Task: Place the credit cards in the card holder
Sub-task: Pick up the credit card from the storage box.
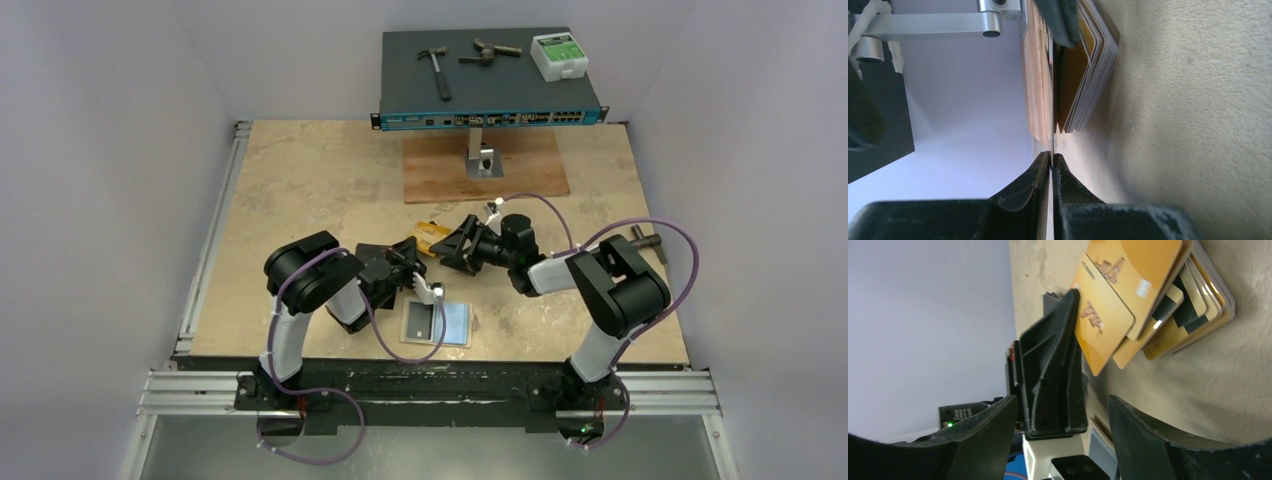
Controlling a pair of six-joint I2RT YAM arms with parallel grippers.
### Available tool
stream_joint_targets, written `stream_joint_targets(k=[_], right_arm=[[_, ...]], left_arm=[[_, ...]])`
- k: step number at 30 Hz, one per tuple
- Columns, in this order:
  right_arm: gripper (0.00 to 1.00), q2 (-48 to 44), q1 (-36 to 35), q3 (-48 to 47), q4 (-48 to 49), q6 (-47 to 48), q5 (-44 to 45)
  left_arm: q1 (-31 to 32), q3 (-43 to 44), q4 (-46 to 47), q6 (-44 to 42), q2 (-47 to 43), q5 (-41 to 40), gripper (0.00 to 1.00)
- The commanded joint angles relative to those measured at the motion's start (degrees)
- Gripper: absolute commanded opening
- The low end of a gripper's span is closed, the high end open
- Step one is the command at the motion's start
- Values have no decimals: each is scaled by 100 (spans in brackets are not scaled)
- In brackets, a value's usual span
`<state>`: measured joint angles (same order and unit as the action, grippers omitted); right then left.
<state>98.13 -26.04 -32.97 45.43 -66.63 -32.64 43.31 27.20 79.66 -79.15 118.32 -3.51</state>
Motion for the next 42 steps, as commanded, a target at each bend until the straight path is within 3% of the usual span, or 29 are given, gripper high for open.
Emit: stream_joint_targets(k=[1,9,24,32,33,35,37,39,42], right_arm=[[65,177,-229,-57,80,-88,211],[58,605,-469,-520,110,-260,751],[29,627,-534,-347,412,-795,1602],[0,658,-580,-283,403,-889,1613],[0,649,-586,-247,435,-899,1617],[0,611,-589,-178,474,-919,1634],[0,558,-587,-107,543,-946,1630],[0,506,-590,-76,557,-946,1630],[0,427,-591,-20,559,-903,1587]], left_arm=[[29,-23,200,-47,56,-16,4],[28,-42,200,-89,31,14,3],[28,-69,199,-98,35,23,3],[33,-57,197,-112,60,13,4],[36,-46,199,-125,68,-2,4],[36,-19,200,-123,93,-44,8],[29,-25,199,-87,92,-77,17],[26,-7,199,-60,102,-140,39],[-2,-100,200,-28,6,-135,57]])
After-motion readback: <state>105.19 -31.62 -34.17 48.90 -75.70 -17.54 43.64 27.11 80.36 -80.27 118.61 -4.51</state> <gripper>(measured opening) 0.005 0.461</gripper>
